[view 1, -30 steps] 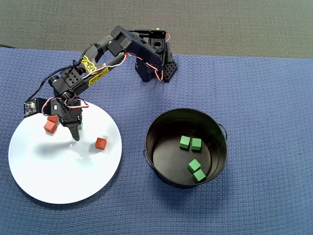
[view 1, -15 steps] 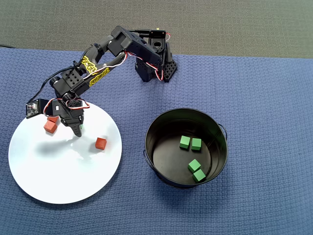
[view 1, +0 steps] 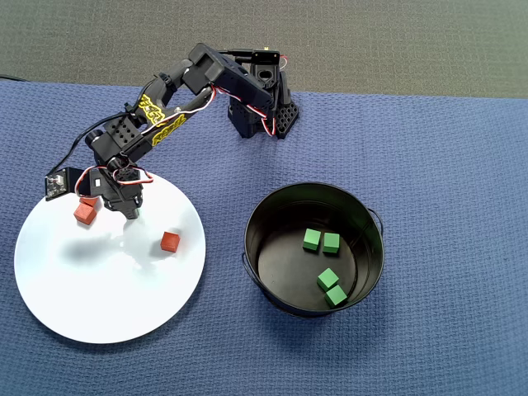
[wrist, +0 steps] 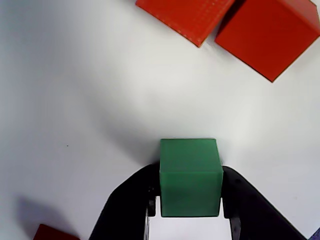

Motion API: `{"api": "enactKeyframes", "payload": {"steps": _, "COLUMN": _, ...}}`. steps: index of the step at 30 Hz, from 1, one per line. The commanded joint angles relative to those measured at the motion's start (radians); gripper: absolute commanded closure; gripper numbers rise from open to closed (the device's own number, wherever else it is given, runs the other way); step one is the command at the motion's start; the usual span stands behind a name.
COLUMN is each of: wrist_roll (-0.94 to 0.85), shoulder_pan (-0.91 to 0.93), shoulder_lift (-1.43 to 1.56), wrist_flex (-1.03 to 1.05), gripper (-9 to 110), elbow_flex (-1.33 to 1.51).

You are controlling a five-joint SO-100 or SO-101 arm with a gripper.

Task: Pick up the green cubes from the white plate and place them in the black recipient

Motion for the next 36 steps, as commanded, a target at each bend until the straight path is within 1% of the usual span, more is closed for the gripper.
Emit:
{"api": "enactKeyframes", "payload": {"steps": 1, "wrist_roll": 0.054, "shoulder_pan": 0.014, "shoulder_lift": 0.089, "wrist_flex": -0.02, "gripper": 102, "elbow_flex": 0.005}}
{"api": "enactKeyframes", "payload": {"steps": 4, "wrist_roll": 0.155, "shoulder_pan": 0.026, "shoulder_lift": 0.169, "wrist_flex": -0.017, "gripper": 102, "elbow_flex": -0.026}}
{"api": "enactKeyframes", "payload": {"steps": 7, "wrist_roll": 0.178, "shoulder_pan": 0.018, "shoulder_lift": 0.265, "wrist_flex": 0.049, "gripper": 102, "elbow_flex": -0.06}}
{"api": "enactKeyframes", "payload": {"steps": 13, "wrist_roll": 0.302, "shoulder_pan": -0.086, "shoulder_lift": 0.514, "wrist_flex": 0.169, "gripper": 101, "elbow_flex": -0.156}}
{"api": "enactKeyframes", "payload": {"steps": 17, "wrist_roll": 0.433, "shoulder_pan": -0.236, "shoulder_lift": 0.683, "wrist_flex": 0.207, "gripper": 101, "elbow_flex": -0.163}}
{"api": "enactKeyframes", "payload": {"steps": 20, "wrist_roll": 0.584, "shoulder_pan": -0.382, "shoulder_lift": 0.765, "wrist_flex": 0.209, "gripper": 102, "elbow_flex": -0.15}}
{"api": "enactKeyframes", "payload": {"steps": 25, "wrist_roll": 0.871, "shoulder_pan": -0.653, "shoulder_lift": 0.793, "wrist_flex": 0.178, "gripper": 102, "elbow_flex": -0.081}}
{"api": "enactKeyframes", "payload": {"steps": 28, "wrist_roll": 0.977, "shoulder_pan": -0.805, "shoulder_lift": 0.788, "wrist_flex": 0.143, "gripper": 102, "elbow_flex": -0.018}}
{"api": "enactKeyframes", "payload": {"steps": 31, "wrist_roll": 1.045, "shoulder_pan": -0.93, "shoulder_lift": 0.778, "wrist_flex": 0.12, "gripper": 102, "elbow_flex": 0.048}}
{"api": "enactKeyframes", "payload": {"steps": 32, "wrist_roll": 1.065, "shoulder_pan": -0.962, "shoulder_lift": 0.778, "wrist_flex": 0.103, "gripper": 101, "elbow_flex": 0.078}}
{"api": "enactKeyframes", "payload": {"steps": 34, "wrist_roll": 1.08, "shoulder_pan": -1.008, "shoulder_lift": 0.778, "wrist_flex": 0.069, "gripper": 83, "elbow_flex": 0.124}}
{"api": "enactKeyframes", "payload": {"steps": 36, "wrist_roll": 1.098, "shoulder_pan": -1.019, "shoulder_lift": 0.775, "wrist_flex": 0.052, "gripper": 75, "elbow_flex": 0.141}}
